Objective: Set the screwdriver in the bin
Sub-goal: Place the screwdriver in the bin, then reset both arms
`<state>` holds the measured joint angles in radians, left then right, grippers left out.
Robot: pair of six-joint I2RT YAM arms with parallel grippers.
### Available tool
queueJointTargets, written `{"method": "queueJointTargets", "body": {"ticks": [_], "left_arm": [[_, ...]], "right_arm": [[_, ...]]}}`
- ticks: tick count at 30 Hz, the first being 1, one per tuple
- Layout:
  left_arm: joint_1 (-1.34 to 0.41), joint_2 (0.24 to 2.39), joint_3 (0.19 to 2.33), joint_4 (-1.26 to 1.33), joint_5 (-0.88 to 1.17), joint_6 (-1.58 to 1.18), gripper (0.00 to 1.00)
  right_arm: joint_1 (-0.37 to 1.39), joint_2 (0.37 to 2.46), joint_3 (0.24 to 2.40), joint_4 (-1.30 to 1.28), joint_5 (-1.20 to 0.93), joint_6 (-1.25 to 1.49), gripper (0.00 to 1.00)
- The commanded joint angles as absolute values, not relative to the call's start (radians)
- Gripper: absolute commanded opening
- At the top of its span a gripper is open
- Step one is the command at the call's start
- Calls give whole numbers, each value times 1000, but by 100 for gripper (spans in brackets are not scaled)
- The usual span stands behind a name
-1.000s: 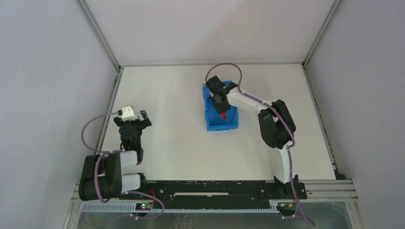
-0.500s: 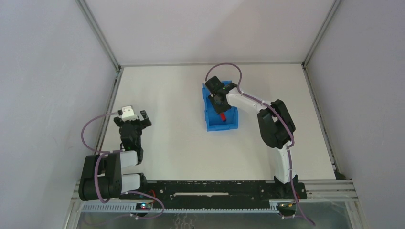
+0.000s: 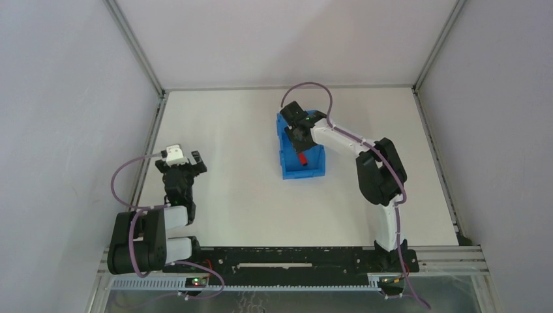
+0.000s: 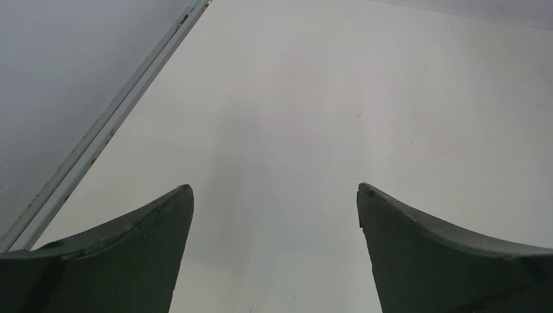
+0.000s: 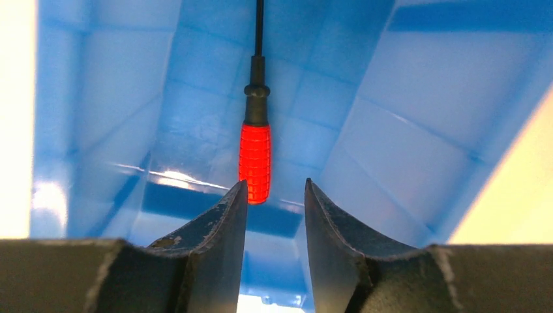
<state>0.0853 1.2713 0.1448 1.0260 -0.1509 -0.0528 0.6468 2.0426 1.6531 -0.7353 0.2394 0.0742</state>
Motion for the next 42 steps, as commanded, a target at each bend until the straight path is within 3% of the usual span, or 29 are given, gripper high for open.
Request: {"method": "queueJointTargets", "body": {"ticks": [1,4,7,8,9,20,42], "left_arm": [[77,1256,188,1062,-156,-38,100],[77,1256,187,1062,-156,-38,100],[77,1256,188,1062,-155,-38,100],[77,1256,187,1062,-156,-38,100],[77,1256,187,1062,-156,-38,100],[77,1256,188,1062,-156,-38,100],[77,1256,187,1061,-156,-38,100]], "right_arm": [[660,1913,1732,-747,291,95,46],[660,1877,1770,-761,302,98,54],[660,1846,1803,-764,313,103,81],[658,1838,1811,-765,313,106,96],[657,1832,1819,-767,315,110,99],[557,1774,1843,-815,301,166,100],[93,1590,1666,-808,192,69,100]]}}
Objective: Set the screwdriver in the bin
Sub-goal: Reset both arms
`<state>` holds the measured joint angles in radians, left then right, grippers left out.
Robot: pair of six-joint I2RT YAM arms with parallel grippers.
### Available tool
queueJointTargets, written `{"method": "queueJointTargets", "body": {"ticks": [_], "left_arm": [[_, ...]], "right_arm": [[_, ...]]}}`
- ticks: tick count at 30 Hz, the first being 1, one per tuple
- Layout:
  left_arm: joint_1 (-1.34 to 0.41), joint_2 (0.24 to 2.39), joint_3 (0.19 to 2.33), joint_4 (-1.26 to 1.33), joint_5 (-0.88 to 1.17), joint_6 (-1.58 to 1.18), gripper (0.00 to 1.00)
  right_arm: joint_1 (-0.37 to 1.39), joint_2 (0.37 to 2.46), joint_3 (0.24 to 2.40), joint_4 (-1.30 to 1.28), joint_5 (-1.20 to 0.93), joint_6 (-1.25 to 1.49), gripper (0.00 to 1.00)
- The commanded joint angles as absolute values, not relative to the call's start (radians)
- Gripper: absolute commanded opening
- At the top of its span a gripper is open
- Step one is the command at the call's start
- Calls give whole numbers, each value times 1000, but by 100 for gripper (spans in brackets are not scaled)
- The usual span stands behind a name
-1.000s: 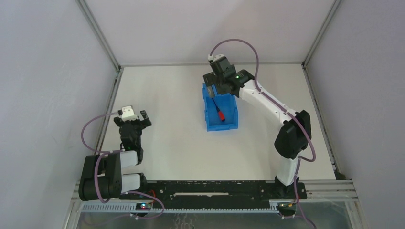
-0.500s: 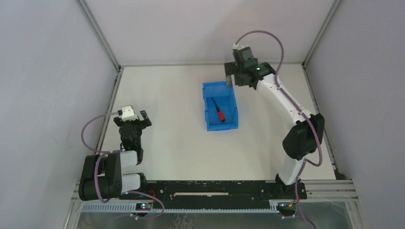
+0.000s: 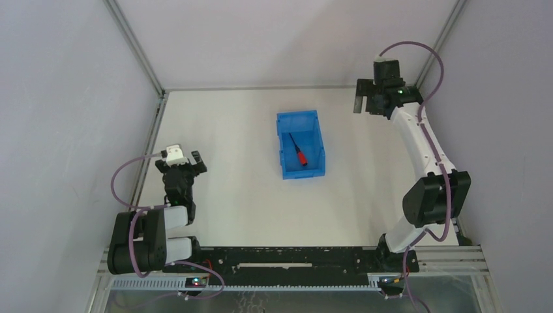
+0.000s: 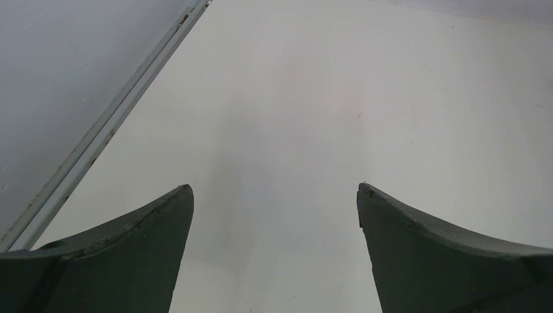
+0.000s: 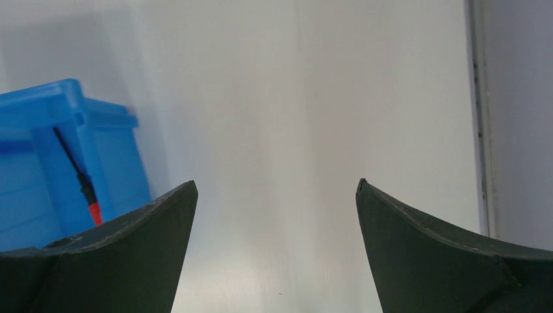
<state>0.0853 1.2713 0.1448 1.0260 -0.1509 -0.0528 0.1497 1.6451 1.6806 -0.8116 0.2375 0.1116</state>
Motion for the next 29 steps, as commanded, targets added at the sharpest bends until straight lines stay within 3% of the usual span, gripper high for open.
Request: {"method": "queueJointTargets", "body": {"ticks": [1,13,29], "left_arm": [[78,1256,187,1062,-156,-38,100],[77,1256,187,1062,-156,-38,100],[77,1256,187,1062,-156,-37,100]], "right_arm": [[77,1587,1661,-808,181,59,100],[-57,1533,1580,-738,63,41,100],[-72,1530,1571,-731,52,25,100]]}}
